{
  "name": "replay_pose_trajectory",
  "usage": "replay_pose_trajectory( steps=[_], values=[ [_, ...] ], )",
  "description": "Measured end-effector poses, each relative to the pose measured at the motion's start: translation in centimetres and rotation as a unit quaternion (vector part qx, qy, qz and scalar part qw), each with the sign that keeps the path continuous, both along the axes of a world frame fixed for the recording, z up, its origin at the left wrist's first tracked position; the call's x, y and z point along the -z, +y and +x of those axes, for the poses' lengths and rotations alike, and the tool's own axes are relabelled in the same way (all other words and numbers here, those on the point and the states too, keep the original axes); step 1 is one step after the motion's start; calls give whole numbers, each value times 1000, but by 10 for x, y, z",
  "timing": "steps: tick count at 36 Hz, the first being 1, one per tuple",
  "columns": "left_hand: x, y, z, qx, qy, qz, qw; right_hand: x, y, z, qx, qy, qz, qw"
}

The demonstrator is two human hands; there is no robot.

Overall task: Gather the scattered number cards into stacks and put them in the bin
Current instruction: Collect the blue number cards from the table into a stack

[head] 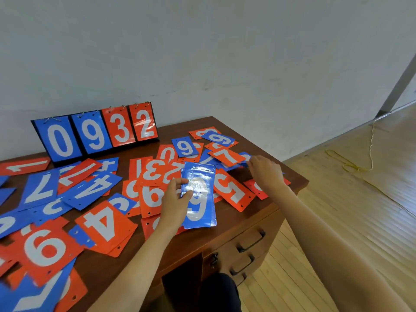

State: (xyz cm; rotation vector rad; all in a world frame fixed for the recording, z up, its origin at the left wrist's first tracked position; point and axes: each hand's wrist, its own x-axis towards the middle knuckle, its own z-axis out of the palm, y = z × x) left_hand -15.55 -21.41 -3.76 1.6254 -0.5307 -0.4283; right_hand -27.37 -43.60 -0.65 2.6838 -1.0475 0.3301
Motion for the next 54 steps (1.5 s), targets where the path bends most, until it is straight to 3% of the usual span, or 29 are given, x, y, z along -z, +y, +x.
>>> replay_pose_trajectory(
  steps=[5,7,10,14,16,21,26,28,35,41,43,46,49,54],
  values=[
    [-6,9,1,-22,-6,-7,1000,-45,30,-3,-64,-45,-16,997],
    [-8,14,3,-30,-8,-8,999,-59,45,-3,-101,-119,-1,988],
    [-11,23,5,-41,-13,-6,999,-71,66,3,-146,-266,119,945],
    [-15,38,10,-52,-46,5,998,-80,93,11,-192,-340,291,874],
    [-17,45,13,-52,-62,4,997,-78,104,18,-198,-349,346,848],
    [-20,60,20,-44,-74,-9,996,-67,122,39,-195,-304,425,830],
    [-19,74,30,-57,-112,6,992,-67,127,50,-196,-327,474,793],
    [-19,76,34,-58,-73,-16,995,-64,130,55,-193,-316,476,798],
    [-20,70,23,-24,57,-87,994,-28,138,77,-170,-268,377,870],
    [-5,65,26,-15,23,-51,998,-6,132,77,-116,-320,336,878],
    [-1,63,27,-26,21,-45,998,7,119,73,-75,-268,295,914],
    [2,58,28,-29,19,-45,998,34,93,59,-28,-115,272,955],
    [4,51,27,-24,-2,-33,999,55,81,42,-27,-34,285,958],
    [12,36,26,-21,-21,-10,1000,51,91,44,-72,-78,384,917]
  ],
)
